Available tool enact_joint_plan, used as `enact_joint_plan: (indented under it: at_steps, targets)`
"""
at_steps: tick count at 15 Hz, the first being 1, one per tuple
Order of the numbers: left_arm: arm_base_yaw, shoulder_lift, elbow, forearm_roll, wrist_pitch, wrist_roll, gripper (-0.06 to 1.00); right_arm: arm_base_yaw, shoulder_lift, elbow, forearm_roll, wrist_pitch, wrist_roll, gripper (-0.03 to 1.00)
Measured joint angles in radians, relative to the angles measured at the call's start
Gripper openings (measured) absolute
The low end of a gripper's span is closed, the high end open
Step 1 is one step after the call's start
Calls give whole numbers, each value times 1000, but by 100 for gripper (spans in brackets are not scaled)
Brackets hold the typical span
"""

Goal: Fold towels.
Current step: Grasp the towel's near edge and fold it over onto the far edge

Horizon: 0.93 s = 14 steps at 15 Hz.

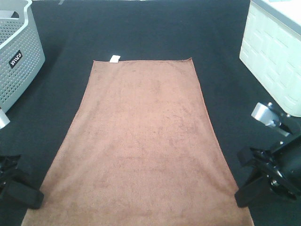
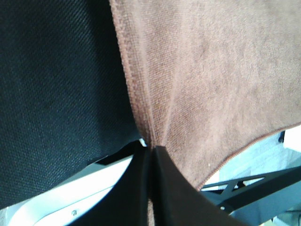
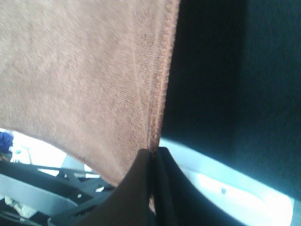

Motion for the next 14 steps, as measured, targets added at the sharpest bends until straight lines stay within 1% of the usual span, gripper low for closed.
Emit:
enact_joint_plan:
  at_steps: [2, 3, 5, 7, 9, 14]
  targets:
    - [0, -6, -10, -3, -38, -4, 0, 0, -2, -48, -15, 0, 1, 2]
    - [0, -5, -31, -3, -64, -4, 0, 0, 9, -97, -27, 0, 2, 2]
    - [0, 24, -113, -3, -114, -4, 0, 0, 62, -214, -46, 0, 20, 2]
    - [0, 117, -245, -1, -142, -4, 0, 0, 158, -370, -59, 0, 30, 2]
    - [0, 247, -409, 21, -151, -4, 0, 0, 262, -531, -76, 10, 59, 2]
    - [0, 554, -828, 44, -162, -4, 0, 0, 572, -1009, -222, 62, 201, 2]
